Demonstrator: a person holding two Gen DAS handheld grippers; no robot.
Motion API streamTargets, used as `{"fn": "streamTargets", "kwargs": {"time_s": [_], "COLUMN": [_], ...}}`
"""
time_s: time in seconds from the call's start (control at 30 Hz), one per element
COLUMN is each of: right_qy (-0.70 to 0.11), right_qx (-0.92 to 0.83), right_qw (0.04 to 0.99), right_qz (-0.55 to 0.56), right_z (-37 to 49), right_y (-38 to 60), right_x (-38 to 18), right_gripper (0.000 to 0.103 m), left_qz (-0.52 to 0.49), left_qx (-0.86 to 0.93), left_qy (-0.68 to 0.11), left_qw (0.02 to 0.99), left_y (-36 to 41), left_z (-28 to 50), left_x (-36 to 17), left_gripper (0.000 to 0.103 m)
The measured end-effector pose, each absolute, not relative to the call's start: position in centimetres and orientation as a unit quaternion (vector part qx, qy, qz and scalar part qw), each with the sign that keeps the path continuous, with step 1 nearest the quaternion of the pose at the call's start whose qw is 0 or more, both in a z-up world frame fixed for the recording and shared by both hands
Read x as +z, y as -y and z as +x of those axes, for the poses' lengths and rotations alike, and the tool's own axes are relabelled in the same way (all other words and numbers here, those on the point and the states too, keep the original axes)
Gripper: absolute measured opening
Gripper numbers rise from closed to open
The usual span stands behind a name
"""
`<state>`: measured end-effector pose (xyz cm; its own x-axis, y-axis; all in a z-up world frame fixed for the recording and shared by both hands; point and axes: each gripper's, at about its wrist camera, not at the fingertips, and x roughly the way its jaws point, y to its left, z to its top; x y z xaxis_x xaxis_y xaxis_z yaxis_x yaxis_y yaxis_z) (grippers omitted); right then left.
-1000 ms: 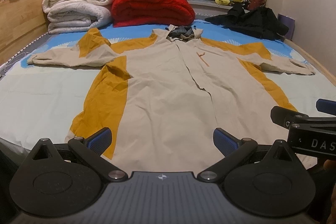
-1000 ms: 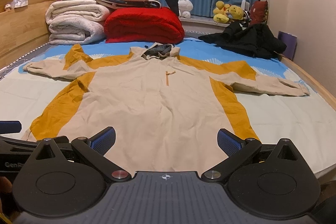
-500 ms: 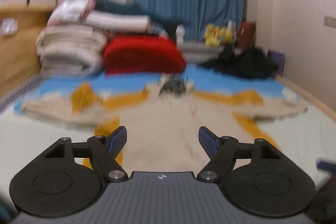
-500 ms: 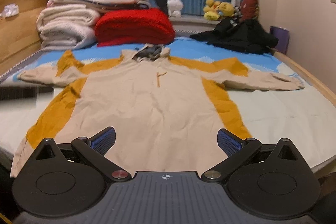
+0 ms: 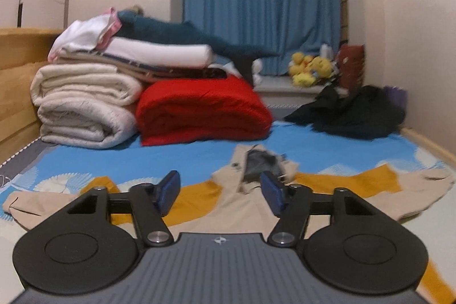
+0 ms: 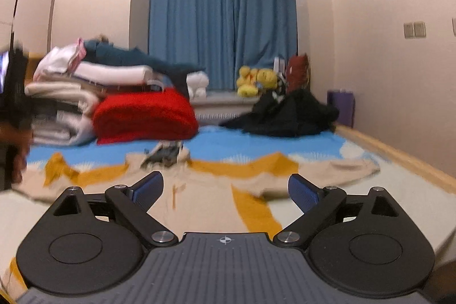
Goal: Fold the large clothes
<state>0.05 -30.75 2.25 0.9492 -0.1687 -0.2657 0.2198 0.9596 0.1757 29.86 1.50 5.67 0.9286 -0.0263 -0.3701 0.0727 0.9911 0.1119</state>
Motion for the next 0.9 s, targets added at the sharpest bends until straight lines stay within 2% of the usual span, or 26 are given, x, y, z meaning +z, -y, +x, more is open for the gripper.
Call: {"fn": "streamTargets", "kwargs": {"time_s": [0.07, 0.13, 0.43, 0.57, 0.7, 0.8, 0.9], "right_qy": [-0.102, -0.085, -0.059, -0.052, -0.123, -0.154, -0.165], "right_qx": [-0.095, -0.09, -0.03, 0.003, 0.018, 0.029, 0.054], "right_qw": [0.987, 0.99, 0.994, 0.993, 0.984, 0.977, 0.974], "right_qz": [0.082, 0.064, 0.091, 0.109, 0.127, 0.146, 0.146], "right_z": [2.4, 5.2, 22.5, 27.3, 30.5, 32.1, 33.1], "right_y": [30.8, 30.9, 29.4, 28.1, 27.6, 27.4, 27.0], "right_x": [3.2, 4.2, 6.7, 5.4, 1.2, -0.4, -1.4], "right_gripper": [0.095, 0.095, 0.095, 0.094, 0.092, 0.09, 0.08], "left_qz": [0.045, 0.027, -0.081, -0.119, -0.174, -0.213, -0.251], "left_qx": [-0.015, 0.006, 0.093, 0.146, 0.204, 0.248, 0.288], "left_qy": [-0.206, -0.245, -0.299, -0.318, -0.332, -0.33, -0.318], "left_qw": [0.977, 0.969, 0.946, 0.929, 0.904, 0.885, 0.868], "left_y": [-4.8, -7.3, -17.7, -22.5, -28.2, -32.2, -35.7], "left_z": [31.4, 33.5, 40.1, 42.0, 43.1, 43.2, 43.3], "left_x": [2.7, 0.1, -3.9, -5.9, -8.3, -9.7, -10.7], "left_gripper": [0.052, 0.038, 0.037, 0.038, 0.04, 0.048, 0.055]}}
